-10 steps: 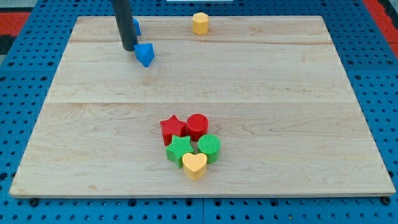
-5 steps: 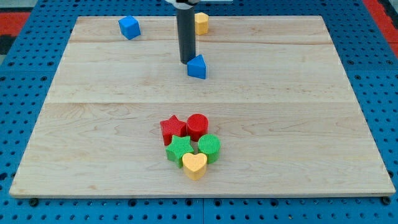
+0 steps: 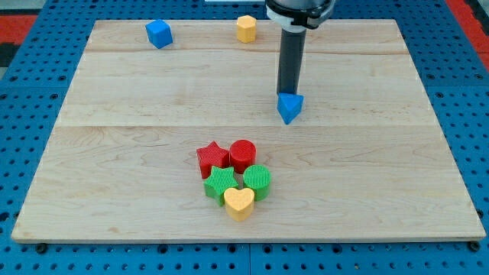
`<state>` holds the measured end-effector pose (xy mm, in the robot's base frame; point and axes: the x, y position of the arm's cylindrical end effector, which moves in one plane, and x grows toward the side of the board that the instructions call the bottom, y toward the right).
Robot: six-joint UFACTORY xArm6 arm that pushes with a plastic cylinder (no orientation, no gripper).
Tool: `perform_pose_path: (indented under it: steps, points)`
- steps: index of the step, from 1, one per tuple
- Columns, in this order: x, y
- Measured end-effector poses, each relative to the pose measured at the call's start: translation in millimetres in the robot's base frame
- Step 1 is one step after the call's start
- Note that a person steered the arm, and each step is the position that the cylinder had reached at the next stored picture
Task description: Push the triangle into the group of blocks at the bottom center
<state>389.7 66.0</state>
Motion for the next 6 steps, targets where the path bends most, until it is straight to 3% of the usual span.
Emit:
perform_pose_path:
  steps: [2, 4, 6]
  points:
    - [61.1, -21.3]
    - [49.1, 30.9]
    - [110.1, -4.6]
